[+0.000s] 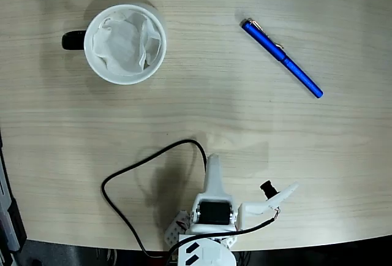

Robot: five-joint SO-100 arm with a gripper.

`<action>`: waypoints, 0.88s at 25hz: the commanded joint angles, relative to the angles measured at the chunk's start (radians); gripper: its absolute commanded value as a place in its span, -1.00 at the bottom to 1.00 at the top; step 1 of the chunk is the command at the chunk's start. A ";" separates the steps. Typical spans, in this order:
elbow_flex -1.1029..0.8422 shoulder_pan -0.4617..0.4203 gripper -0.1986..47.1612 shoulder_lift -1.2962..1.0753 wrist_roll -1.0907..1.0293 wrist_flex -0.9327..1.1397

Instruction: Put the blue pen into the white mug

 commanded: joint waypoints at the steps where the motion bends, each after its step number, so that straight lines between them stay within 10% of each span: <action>1: -0.098 0.017 -0.99 -0.046 -0.009 -0.014; 22: -0.894 0.071 -0.99 -0.974 0.002 -0.035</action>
